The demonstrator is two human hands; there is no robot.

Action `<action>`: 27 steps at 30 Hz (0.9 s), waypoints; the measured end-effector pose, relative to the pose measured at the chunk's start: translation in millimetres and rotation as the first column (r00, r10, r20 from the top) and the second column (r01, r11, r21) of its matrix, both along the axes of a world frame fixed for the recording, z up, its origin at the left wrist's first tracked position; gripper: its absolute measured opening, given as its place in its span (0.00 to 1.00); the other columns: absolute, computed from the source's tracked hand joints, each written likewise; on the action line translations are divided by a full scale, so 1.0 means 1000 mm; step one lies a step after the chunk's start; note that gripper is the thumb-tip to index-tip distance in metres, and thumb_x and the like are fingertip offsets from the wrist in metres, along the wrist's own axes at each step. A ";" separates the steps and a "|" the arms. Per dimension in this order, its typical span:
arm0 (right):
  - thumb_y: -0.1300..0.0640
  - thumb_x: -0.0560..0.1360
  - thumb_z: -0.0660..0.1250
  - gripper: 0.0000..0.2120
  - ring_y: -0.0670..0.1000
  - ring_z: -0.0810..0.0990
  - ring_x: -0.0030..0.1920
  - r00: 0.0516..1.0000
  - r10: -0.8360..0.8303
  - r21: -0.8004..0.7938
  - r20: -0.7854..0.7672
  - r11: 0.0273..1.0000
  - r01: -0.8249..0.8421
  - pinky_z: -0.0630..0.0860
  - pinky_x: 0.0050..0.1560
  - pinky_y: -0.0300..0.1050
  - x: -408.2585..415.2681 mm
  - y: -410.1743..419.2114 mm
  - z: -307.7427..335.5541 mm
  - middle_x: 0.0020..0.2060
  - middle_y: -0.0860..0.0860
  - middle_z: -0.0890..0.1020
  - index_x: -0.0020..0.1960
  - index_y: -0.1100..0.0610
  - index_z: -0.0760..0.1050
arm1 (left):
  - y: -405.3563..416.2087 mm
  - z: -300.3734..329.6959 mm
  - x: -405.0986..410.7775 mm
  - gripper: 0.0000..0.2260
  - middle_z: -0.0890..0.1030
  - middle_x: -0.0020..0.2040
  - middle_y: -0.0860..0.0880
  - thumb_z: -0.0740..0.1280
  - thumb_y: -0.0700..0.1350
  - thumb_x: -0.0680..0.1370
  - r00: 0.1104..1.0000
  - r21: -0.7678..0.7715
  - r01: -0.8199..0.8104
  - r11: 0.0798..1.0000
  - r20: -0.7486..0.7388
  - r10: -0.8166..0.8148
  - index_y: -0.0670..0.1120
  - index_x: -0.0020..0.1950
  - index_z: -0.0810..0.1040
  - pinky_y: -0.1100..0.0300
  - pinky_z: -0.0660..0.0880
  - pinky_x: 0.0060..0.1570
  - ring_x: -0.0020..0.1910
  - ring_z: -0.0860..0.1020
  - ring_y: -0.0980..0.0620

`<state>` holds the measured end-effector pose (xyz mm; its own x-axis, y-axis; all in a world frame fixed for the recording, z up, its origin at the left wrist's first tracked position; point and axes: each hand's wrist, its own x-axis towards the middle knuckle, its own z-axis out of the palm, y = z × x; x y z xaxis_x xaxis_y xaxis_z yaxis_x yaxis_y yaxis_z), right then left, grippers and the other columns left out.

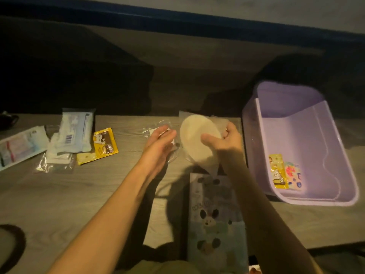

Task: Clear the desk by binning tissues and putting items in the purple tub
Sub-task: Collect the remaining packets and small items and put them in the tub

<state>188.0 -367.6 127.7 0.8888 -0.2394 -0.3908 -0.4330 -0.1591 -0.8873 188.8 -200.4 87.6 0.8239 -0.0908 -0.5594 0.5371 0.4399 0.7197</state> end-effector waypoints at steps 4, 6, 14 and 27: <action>0.59 0.71 0.67 0.25 0.62 0.76 0.61 0.918 0.353 0.533 0.183 0.749 -0.394 0.75 0.60 0.59 -0.009 0.001 0.024 0.63 0.64 0.74 0.67 0.61 0.66 | 0.010 0.014 -0.005 0.26 0.85 0.51 0.44 0.74 0.43 0.64 0.988 -0.313 0.144 0.939 0.002 -0.151 0.43 0.61 0.76 0.56 0.80 0.42 0.49 0.84 0.48; 0.55 0.73 0.66 0.20 0.60 0.78 0.59 0.958 0.275 0.516 0.082 0.810 -0.277 0.76 0.58 0.55 -0.002 0.002 0.015 0.61 0.62 0.77 0.64 0.60 0.71 | 0.017 0.013 -0.007 0.29 0.85 0.51 0.42 0.78 0.42 0.58 0.978 -0.411 0.184 0.893 -0.011 -0.206 0.42 0.58 0.77 0.52 0.81 0.41 0.48 0.84 0.45; 0.51 0.78 0.61 0.28 0.56 0.49 0.75 0.957 0.187 -0.680 -0.221 0.674 -0.289 0.49 0.75 0.55 0.033 -0.020 -0.073 0.76 0.54 0.54 0.73 0.53 0.55 | 0.043 -0.004 -0.022 0.19 0.79 0.59 0.43 0.61 0.38 0.76 0.984 -0.185 0.075 0.980 -0.143 -0.103 0.46 0.67 0.70 0.47 0.77 0.48 0.58 0.77 0.42; 0.56 0.78 0.60 0.23 0.52 0.71 0.64 0.956 0.231 -0.147 0.180 0.967 -0.206 0.71 0.62 0.48 -0.006 0.025 -0.019 0.66 0.54 0.71 0.71 0.52 0.61 | 0.049 -0.008 -0.027 0.23 0.76 0.64 0.39 0.62 0.51 0.74 0.982 -0.406 0.049 0.913 -0.149 -0.118 0.45 0.67 0.72 0.40 0.70 0.61 0.63 0.73 0.39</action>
<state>182.1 -342.7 108.8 0.9804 -0.0664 -0.1854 -0.1969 -0.3456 -0.9175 161.4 -150.9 79.2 0.7016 -0.3994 -0.5901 0.6810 0.6194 0.3905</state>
